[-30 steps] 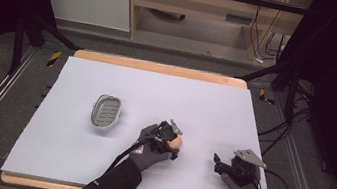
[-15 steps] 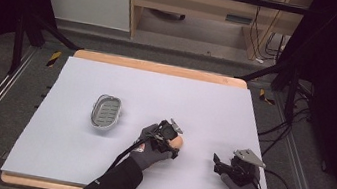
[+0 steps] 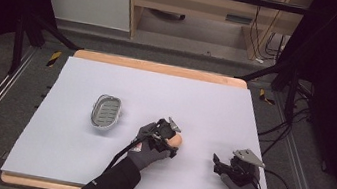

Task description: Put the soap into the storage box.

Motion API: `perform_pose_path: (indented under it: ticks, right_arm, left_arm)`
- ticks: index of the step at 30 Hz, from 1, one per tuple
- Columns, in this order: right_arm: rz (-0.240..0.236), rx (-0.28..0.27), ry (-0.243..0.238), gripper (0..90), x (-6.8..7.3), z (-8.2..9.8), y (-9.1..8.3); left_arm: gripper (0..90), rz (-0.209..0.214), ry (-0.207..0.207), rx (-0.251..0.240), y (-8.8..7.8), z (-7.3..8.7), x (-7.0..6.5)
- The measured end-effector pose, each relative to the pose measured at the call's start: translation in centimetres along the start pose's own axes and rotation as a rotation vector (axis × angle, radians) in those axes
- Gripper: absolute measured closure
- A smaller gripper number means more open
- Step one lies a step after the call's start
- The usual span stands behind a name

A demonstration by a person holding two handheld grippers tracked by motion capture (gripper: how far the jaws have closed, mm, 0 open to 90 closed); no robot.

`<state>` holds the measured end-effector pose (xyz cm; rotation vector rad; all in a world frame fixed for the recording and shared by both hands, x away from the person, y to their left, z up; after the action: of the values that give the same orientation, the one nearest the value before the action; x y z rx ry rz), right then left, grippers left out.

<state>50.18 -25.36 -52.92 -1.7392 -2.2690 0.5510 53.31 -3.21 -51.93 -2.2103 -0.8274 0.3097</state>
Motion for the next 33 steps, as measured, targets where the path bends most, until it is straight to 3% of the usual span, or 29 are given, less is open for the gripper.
perform_pose_path:
  ticks: [12,18,33]
  right_arm:
    - [0.0,0.002,-0.001,13.4,0.1,0.0,0.0]
    - [0.0,-0.001,0.0,13.4,0.0,0.0,0.0]
    - [0.001,0.002,0.0,13.3,0.0,0.0,0.0]
  left_arm:
    - [31.8,-0.009,-0.003,-0.057,-3.3,-0.6,0.7]
    - [31.9,-0.016,-0.029,-0.09,-4.7,-0.5,1.6]
    - [31.9,-0.049,-0.057,-0.107,-7.4,0.5,4.0]
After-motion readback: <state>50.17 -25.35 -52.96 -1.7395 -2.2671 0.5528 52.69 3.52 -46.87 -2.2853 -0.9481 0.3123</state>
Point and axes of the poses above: each handheld gripper's, and its own axes: y roughly forward along the jaws, z roughly out of its underside, x roughly to its left, the point moved 8 cm from there along y, roughly forward along the jaws, and after that the axes turned 8 degrees about -x, right-handed, at the moved point
